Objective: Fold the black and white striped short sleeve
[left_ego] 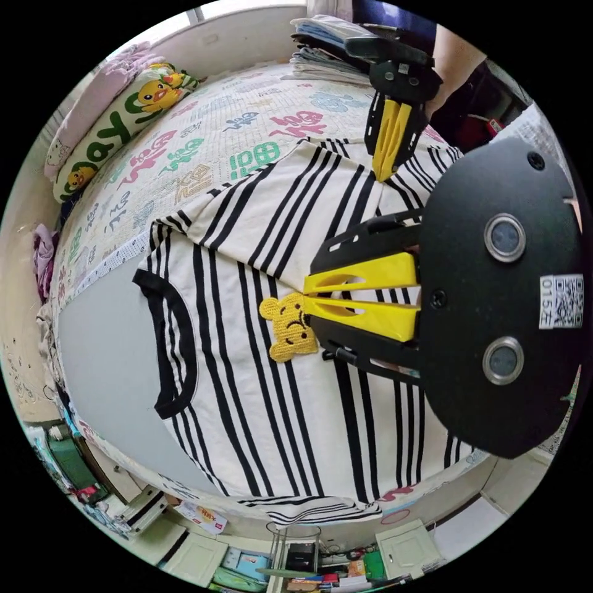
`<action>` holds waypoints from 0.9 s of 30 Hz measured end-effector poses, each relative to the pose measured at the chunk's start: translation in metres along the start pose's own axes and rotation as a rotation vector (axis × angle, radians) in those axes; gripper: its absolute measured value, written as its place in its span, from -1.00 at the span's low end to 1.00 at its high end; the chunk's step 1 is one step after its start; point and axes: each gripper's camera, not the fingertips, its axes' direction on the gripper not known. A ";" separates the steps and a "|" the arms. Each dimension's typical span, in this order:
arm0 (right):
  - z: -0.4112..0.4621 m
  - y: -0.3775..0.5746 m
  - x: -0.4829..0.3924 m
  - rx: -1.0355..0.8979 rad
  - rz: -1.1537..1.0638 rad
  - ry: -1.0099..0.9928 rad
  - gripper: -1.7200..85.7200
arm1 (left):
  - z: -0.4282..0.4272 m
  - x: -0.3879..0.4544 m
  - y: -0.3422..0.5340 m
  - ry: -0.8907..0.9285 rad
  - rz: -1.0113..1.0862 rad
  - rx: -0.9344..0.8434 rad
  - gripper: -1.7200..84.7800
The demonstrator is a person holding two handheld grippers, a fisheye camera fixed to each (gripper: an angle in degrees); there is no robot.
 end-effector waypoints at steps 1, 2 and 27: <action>0.000 -0.007 -0.005 -0.019 0.037 0.000 -0.94 | 0.000 -0.014 0.003 0.053 -0.037 0.014 -0.94; 0.000 -0.011 -0.007 -0.038 0.060 0.001 -0.93 | 0.000 -0.021 0.004 0.081 -0.055 0.018 -0.93; 0.014 -0.433 -0.359 -0.021 -0.160 0.118 -0.75 | -0.018 -0.478 0.183 0.521 -0.918 0.326 -0.87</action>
